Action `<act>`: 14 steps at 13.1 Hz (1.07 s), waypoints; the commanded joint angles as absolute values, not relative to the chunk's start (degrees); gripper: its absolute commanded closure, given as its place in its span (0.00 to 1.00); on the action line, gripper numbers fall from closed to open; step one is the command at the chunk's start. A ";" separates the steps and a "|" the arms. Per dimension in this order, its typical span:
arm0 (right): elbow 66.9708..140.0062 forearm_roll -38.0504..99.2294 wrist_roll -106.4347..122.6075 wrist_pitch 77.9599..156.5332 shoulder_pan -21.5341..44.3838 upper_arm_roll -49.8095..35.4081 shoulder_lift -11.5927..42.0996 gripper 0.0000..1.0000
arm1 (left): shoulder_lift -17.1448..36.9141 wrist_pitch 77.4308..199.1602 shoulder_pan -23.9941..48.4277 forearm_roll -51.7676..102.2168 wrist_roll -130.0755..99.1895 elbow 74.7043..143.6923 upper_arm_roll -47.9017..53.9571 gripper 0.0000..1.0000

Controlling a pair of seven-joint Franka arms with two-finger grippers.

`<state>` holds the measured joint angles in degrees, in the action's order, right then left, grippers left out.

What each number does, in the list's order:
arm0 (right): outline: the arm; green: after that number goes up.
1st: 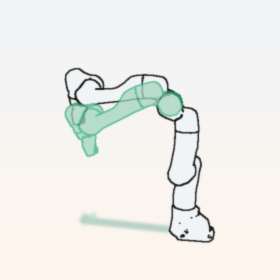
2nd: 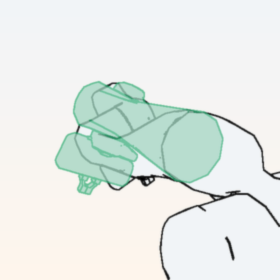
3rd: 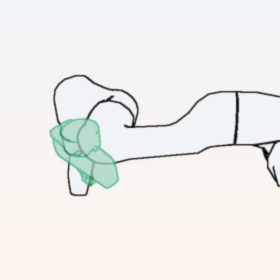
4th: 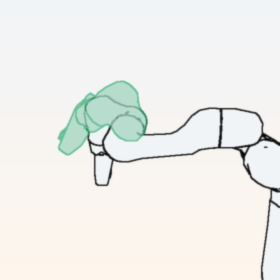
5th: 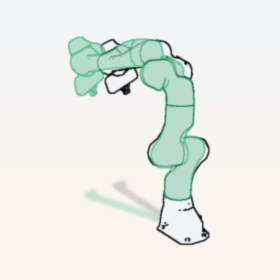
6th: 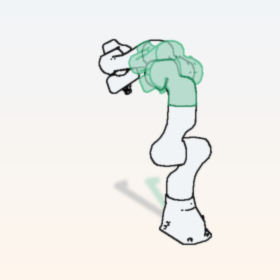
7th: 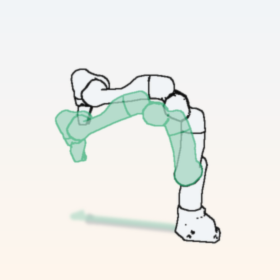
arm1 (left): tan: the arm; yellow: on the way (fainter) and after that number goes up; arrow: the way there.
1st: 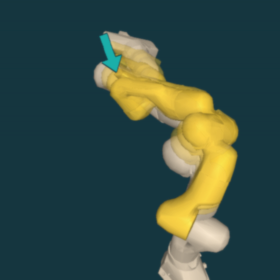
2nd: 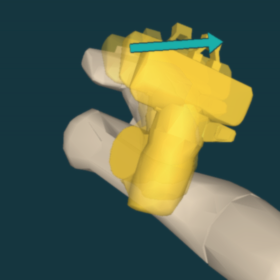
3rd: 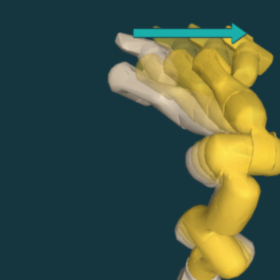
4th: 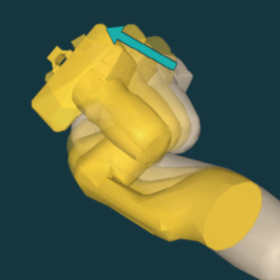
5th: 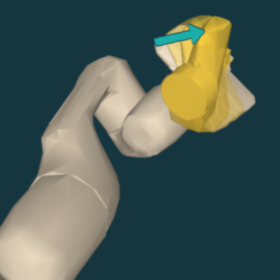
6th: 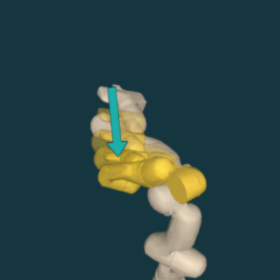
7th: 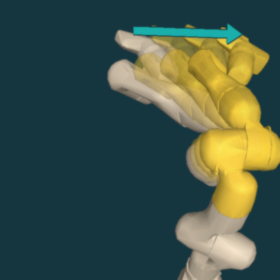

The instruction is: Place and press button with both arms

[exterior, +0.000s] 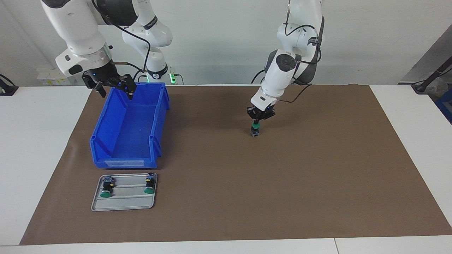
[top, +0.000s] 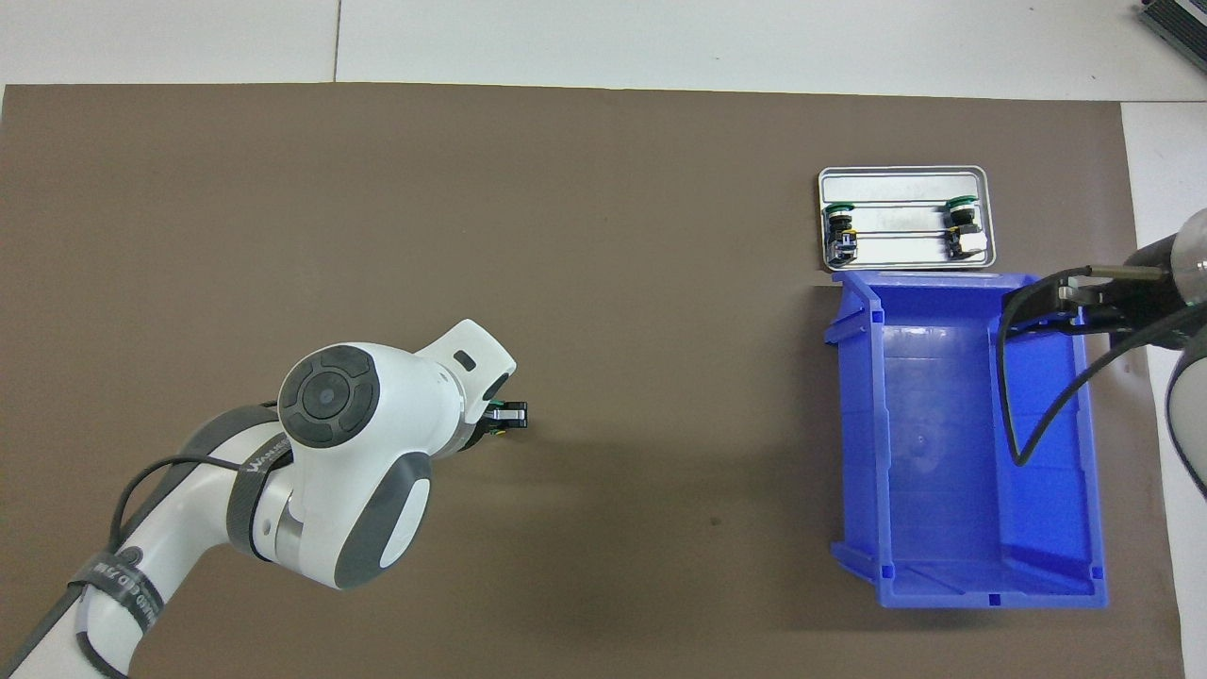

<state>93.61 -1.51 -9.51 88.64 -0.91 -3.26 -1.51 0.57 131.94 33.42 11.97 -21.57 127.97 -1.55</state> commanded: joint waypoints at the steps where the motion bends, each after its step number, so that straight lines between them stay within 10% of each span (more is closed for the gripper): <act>1: 95.19 -0.97 -8.61 89.74 -1.23 -3.87 -2.90 0.00 | -0.44 134.81 34.54 10.72 -22.32 130.34 -2.37 1.00; 14: 95.54 -0.88 -10.36 92.01 2.45 -4.13 -2.90 0.00 | 2.46 131.87 33.67 10.20 -22.06 125.18 -2.55 1.00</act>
